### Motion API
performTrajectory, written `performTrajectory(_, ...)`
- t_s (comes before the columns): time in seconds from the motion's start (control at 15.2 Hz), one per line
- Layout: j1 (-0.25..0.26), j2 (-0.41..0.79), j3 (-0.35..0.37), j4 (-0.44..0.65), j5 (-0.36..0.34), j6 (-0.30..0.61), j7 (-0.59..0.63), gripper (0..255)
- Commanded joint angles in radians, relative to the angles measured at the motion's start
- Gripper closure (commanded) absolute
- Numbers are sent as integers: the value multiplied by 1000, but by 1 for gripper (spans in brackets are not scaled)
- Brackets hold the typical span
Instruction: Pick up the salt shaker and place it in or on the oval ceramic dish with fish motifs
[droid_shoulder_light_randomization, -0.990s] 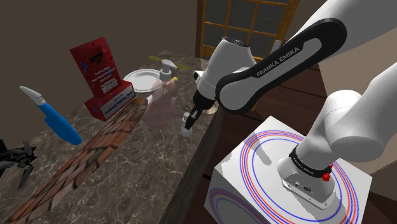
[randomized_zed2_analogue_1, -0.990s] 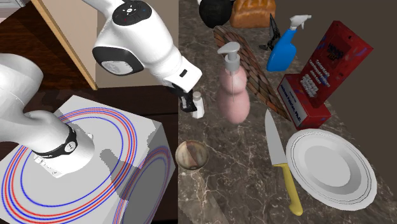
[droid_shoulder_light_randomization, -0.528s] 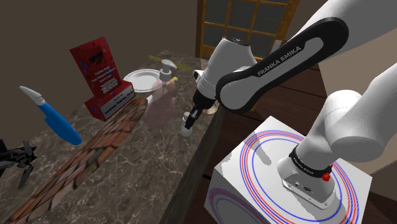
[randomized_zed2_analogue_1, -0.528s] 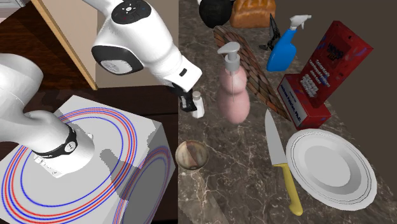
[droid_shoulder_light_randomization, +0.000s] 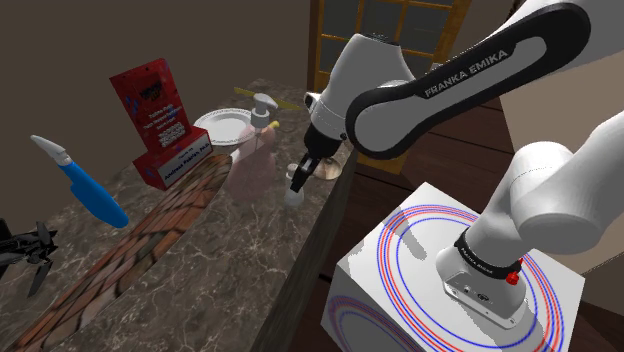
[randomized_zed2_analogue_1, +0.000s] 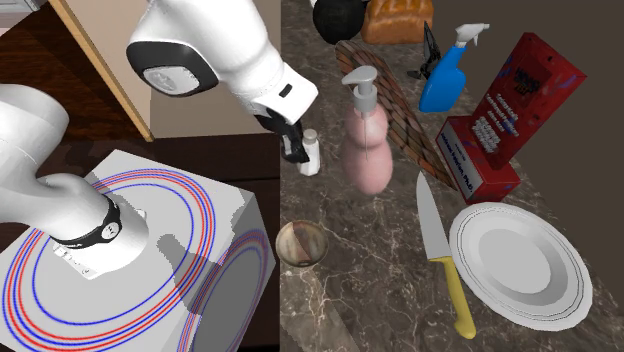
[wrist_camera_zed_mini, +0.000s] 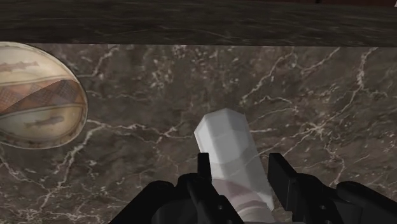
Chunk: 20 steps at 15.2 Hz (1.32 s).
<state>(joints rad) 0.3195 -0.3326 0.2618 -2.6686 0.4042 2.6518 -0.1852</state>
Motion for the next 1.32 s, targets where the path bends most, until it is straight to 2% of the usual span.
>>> performTrajectory(0.0,-5,-19,0,12,-9,-31,10,255)
performTrajectory(0.92,-28,-131,-13,110,-58,-239,57,255)
performTrajectory(1.25,-70,-166,-128,94,-72,-287,-80,255)
